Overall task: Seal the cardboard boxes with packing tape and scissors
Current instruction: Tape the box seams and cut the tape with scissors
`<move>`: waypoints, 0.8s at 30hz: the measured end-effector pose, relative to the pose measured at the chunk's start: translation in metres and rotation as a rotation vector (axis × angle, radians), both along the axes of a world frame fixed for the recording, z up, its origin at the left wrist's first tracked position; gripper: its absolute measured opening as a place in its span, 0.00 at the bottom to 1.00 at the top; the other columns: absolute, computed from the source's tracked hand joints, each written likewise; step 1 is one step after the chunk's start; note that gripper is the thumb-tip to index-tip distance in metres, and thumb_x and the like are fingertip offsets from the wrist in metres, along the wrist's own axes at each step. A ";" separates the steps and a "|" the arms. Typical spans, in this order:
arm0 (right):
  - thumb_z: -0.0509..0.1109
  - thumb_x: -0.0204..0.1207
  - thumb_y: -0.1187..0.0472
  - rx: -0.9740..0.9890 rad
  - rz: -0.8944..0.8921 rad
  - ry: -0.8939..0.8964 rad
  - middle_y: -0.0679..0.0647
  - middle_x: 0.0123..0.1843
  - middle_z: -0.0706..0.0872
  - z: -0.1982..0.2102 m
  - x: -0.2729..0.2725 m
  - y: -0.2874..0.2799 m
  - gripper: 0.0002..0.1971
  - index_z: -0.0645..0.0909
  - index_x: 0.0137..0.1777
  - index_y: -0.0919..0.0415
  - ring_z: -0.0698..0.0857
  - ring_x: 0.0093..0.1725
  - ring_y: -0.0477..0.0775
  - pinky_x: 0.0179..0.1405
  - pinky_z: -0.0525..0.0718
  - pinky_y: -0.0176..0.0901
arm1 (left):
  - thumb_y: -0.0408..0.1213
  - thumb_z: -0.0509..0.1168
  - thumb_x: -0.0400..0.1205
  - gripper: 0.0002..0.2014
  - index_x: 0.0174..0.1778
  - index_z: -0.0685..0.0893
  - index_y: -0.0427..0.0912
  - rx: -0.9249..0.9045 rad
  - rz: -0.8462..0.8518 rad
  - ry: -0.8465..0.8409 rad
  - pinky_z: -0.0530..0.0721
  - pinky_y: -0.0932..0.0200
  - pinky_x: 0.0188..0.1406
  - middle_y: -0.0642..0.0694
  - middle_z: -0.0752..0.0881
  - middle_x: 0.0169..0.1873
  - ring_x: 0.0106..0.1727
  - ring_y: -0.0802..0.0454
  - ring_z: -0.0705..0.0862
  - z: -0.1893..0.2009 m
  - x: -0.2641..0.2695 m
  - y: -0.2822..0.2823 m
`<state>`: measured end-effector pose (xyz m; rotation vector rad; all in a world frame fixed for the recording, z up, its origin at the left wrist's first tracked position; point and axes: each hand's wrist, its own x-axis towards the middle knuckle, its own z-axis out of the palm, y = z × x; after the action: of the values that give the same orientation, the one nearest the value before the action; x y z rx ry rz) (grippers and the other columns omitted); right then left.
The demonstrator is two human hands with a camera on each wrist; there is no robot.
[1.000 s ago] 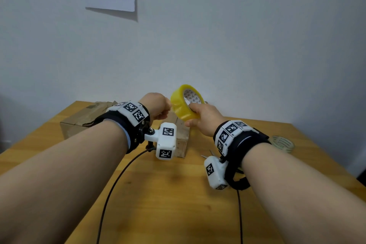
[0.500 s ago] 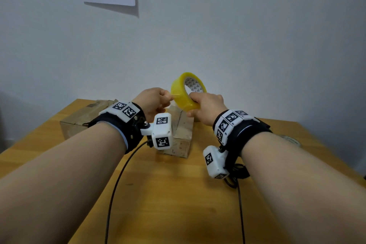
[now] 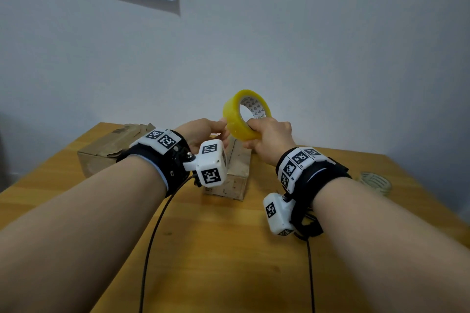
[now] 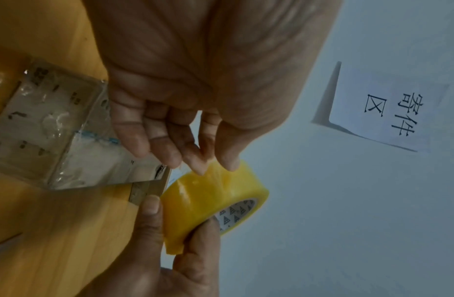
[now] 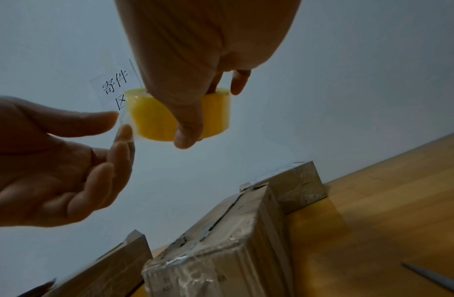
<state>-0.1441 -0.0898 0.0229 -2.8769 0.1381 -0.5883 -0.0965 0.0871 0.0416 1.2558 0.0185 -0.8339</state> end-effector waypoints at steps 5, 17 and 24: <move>0.76 0.75 0.56 0.029 0.011 -0.015 0.42 0.47 0.84 0.000 -0.003 -0.004 0.12 0.74 0.41 0.41 0.79 0.58 0.50 0.56 0.58 0.46 | 0.45 0.69 0.80 0.11 0.37 0.82 0.42 0.063 -0.030 -0.012 0.85 0.64 0.26 0.49 0.81 0.27 0.29 0.56 0.78 0.002 -0.002 -0.001; 0.77 0.74 0.50 0.208 0.003 0.027 0.41 0.40 0.82 -0.001 -0.006 -0.005 0.14 0.73 0.35 0.45 0.77 0.49 0.51 0.69 0.67 0.54 | 0.31 0.66 0.82 0.07 0.39 0.78 0.46 0.010 0.121 -0.402 0.76 0.61 0.33 0.51 0.80 0.32 0.30 0.57 0.75 0.002 -0.009 -0.012; 0.75 0.76 0.48 0.185 0.001 0.040 0.39 0.38 0.80 0.003 -0.009 -0.005 0.14 0.73 0.35 0.44 0.74 0.49 0.49 0.62 0.62 0.50 | 0.30 0.62 0.85 0.04 0.45 0.80 0.39 0.039 0.167 -0.392 0.74 0.66 0.21 0.44 0.80 0.31 0.25 0.55 0.77 0.010 -0.011 -0.013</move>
<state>-0.1531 -0.0947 0.0256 -2.7103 0.1862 -0.4897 -0.1071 0.0740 0.0514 1.4157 -0.1736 -0.4363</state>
